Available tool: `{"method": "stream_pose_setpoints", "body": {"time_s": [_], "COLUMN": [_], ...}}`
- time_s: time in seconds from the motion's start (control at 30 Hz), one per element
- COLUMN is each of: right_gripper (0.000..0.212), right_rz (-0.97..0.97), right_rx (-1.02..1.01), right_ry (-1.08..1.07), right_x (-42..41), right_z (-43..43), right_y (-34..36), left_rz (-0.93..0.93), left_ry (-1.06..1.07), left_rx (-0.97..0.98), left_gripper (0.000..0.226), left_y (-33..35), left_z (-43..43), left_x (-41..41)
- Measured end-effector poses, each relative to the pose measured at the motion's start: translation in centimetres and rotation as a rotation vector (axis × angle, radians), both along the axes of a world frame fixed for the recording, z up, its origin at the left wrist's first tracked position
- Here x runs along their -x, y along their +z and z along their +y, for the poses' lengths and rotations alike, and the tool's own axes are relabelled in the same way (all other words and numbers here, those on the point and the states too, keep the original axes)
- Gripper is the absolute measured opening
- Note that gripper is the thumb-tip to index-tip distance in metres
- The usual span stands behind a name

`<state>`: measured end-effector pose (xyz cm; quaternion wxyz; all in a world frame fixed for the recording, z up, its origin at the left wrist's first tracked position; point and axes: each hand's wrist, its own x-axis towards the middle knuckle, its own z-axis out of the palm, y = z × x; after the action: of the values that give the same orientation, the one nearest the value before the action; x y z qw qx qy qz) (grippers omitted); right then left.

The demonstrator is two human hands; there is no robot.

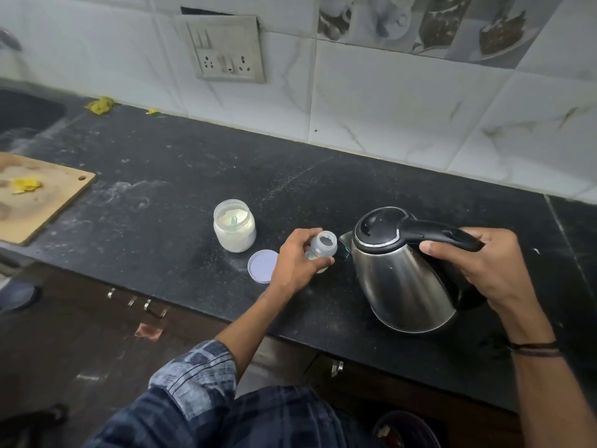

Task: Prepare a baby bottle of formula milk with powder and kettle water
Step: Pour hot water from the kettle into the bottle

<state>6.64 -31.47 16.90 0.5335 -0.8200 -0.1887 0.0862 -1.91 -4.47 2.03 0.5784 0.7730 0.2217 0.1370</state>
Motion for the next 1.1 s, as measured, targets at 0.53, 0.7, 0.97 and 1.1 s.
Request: {"method": "stream_pose_setpoints", "body": {"time_s": [0.53, 0.7, 0.97, 1.1], "right_gripper": [0.063, 0.055, 0.062, 0.061], "right_rz": [-0.039, -0.047, -0.034, -0.036], "right_rx": [0.330, 0.371, 0.418, 0.423], "right_ry": [0.054, 0.077, 0.079, 0.085], "right_x": [-1.3, -1.3, -1.5, -1.8], "right_z": [2.6, 3.3, 4.0, 4.4], "right_y": [4.0, 4.7, 5.1, 5.3], "left_rz": [0.066, 0.076, 0.070, 0.077], "left_ry": [0.015, 0.011, -0.008, -0.016], "left_rx": [-0.038, -0.052, -0.085, -0.089], "left_gripper": [0.063, 0.064, 0.062, 0.062], "left_y": [-0.7, -0.7, -0.7, -0.7], "left_z": [-0.6, -0.7, -0.7, -0.6], "left_x": [0.3, 0.3, 0.2, 0.1]}}
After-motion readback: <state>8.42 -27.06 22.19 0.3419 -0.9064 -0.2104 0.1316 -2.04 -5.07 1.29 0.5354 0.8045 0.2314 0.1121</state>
